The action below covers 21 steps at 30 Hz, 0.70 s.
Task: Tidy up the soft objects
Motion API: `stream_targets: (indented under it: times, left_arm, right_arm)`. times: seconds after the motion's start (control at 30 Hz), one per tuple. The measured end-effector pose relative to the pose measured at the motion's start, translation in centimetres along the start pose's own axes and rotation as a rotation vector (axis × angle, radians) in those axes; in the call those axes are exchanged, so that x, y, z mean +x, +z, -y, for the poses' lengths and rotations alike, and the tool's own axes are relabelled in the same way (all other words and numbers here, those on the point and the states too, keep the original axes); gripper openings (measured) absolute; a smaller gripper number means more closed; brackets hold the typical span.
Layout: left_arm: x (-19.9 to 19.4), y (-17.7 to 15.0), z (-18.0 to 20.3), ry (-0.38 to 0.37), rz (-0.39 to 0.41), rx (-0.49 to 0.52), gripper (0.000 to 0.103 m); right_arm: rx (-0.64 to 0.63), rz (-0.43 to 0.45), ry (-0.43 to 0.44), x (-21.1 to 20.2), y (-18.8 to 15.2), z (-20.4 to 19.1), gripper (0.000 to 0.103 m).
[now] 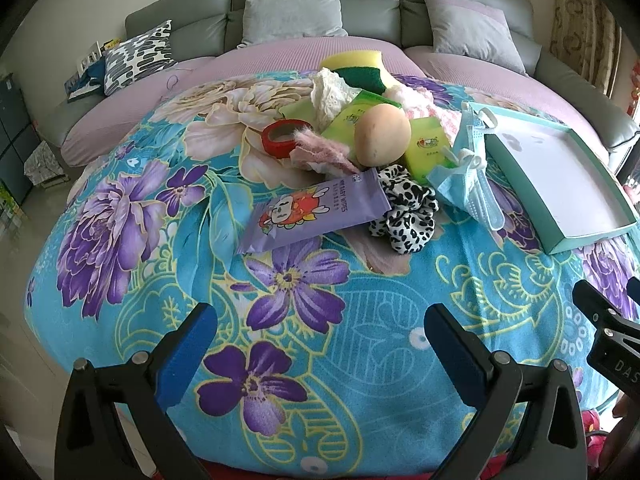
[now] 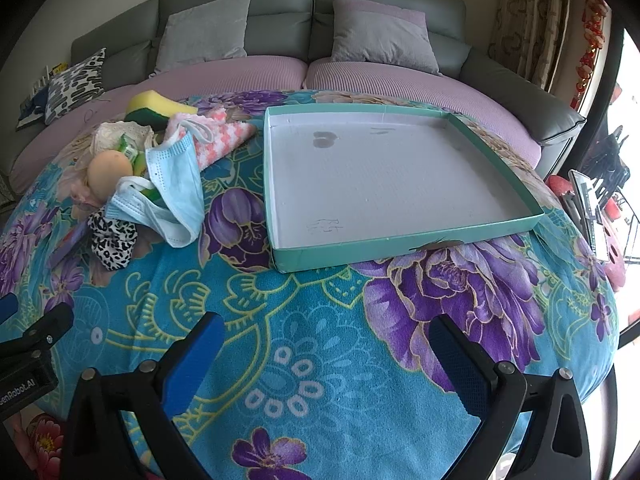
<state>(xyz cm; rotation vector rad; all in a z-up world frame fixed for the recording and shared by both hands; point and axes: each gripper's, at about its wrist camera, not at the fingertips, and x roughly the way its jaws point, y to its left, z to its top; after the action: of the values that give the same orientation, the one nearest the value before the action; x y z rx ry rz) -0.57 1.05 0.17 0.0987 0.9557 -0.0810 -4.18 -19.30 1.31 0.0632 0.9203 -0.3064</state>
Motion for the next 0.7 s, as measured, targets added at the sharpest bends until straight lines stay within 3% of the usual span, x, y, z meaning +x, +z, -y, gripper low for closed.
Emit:
stream_targets:
  times: [0.7]
  left_arm:
    - [0.26, -0.12, -0.25, -0.006, -0.009, -0.004, 0.103]
  right_arm:
    - [0.0, 0.0, 0.001, -0.05, -0.02, 0.07, 0.103]
